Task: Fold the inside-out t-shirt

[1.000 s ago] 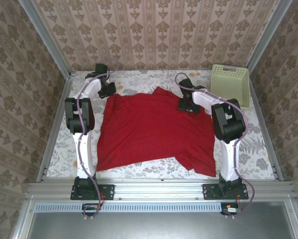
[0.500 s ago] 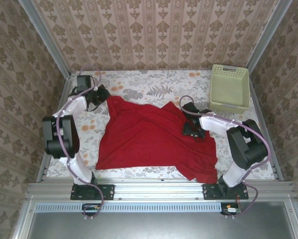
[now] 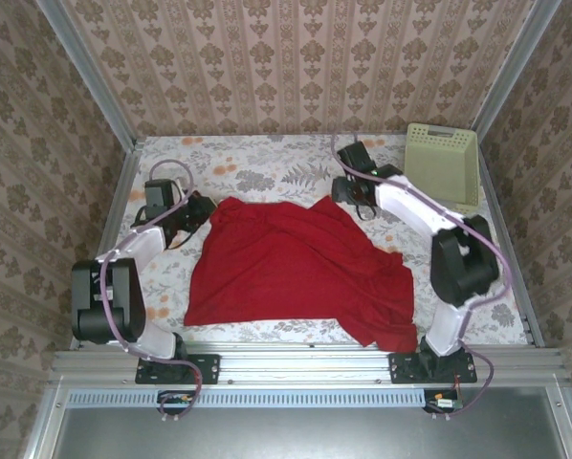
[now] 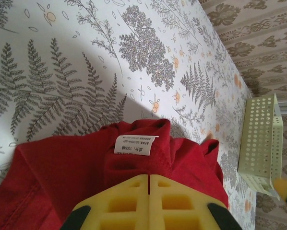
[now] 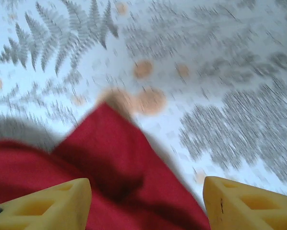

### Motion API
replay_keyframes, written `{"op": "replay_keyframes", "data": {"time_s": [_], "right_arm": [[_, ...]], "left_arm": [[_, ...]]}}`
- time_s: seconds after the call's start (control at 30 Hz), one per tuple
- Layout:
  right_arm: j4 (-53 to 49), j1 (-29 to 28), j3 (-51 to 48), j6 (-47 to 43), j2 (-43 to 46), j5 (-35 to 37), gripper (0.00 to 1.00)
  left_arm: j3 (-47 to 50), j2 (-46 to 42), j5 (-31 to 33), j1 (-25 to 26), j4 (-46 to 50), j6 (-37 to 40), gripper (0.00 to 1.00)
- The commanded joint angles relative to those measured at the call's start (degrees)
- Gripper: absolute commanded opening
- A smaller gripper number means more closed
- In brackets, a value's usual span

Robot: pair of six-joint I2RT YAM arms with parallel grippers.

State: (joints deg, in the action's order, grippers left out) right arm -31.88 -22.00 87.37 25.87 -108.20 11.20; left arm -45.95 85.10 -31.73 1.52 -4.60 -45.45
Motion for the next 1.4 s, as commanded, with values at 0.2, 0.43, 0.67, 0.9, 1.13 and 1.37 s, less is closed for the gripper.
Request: {"op": "replay_keyframes", "data": {"time_s": [0.2, 0.43, 0.67, 0.9, 1.13, 1.37], "right_arm": [[-8.36, 0.29, 20.26, -3.34, -21.28, -4.00, 0.59], [-11.42, 0.28, 23.81, -3.09, -25.98, -6.51, 0.43], [-9.20, 3.40, 16.81, -1.20, -17.68, -2.43, 0.00], [-3.19, 5.74, -0.29, -2.49, 6.19, 2.17, 0.00], [2.80, 2.96, -18.26, -1.97, 26.31, -2.07, 0.00], [3.02, 1.32, -24.96, -0.42, 37.09, -4.79, 0.00]], "left_arm": [[6.36, -8.98, -0.13, 0.15, -3.66, -0.02, 0.00], [9.46, -12.29, -1.86, -1.42, -6.67, -1.03, 0.00], [7.83, -12.58, 1.17, -2.30, 7.43, 2.89, 0.00], [9.31, -16.62, 10.58, -2.76, 22.21, 6.70, 0.03], [8.07, -18.76, 19.31, -1.59, 35.23, 10.29, 0.39], [2.36, -20.02, 36.67, 17.28, 43.66, 13.98, 0.60]]}}
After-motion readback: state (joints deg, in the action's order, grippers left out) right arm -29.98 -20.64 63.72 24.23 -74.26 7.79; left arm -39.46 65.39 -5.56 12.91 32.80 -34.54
